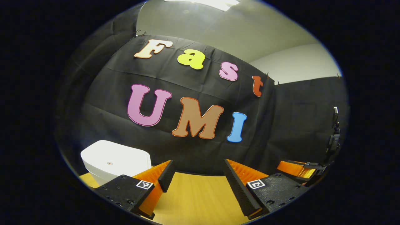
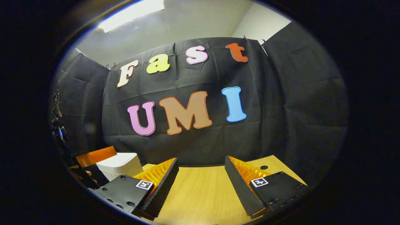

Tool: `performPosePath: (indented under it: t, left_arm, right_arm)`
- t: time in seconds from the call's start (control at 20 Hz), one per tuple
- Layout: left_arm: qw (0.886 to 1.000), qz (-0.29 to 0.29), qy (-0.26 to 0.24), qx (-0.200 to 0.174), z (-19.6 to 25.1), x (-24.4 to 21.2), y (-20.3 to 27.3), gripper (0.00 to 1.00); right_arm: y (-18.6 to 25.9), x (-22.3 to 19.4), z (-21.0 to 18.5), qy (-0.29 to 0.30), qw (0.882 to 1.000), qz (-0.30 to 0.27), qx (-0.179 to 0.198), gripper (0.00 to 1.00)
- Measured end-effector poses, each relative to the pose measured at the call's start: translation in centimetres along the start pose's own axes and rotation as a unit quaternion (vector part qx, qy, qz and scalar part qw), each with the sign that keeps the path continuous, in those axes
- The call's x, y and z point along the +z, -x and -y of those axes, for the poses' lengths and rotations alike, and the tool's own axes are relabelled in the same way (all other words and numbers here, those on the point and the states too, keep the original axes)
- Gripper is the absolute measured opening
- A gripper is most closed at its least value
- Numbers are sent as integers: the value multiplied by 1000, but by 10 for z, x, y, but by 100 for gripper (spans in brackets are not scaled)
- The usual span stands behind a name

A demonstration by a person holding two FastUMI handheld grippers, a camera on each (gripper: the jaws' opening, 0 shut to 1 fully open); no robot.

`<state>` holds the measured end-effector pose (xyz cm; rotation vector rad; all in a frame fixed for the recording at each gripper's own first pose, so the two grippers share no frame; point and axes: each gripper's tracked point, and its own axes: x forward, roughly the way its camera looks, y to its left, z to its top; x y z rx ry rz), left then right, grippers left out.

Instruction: Press the lid of the desktop garbage bin to open it, pick up the crumpled paper on the desktop and throw it into the bin, then pick up the pop can on the desktop and drop it into the bin, and finally close the garbage bin lid.

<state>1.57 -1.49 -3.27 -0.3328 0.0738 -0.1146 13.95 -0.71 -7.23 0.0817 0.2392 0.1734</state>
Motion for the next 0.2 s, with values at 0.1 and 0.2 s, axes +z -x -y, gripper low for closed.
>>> performPosePath:
  t: [0.1, 0.2]
  left_arm:
    - [1000, 2, 17, -5, 2, 3, -4, 92]
    - [1000, -11, 10, -13, 7, -1, -8, 92]
  right_arm:
    - [5, 0, -4, 8, 1000, 0, 0, 97]
    - [9, 0, -2, 20, 1000, 5, -9, 97]
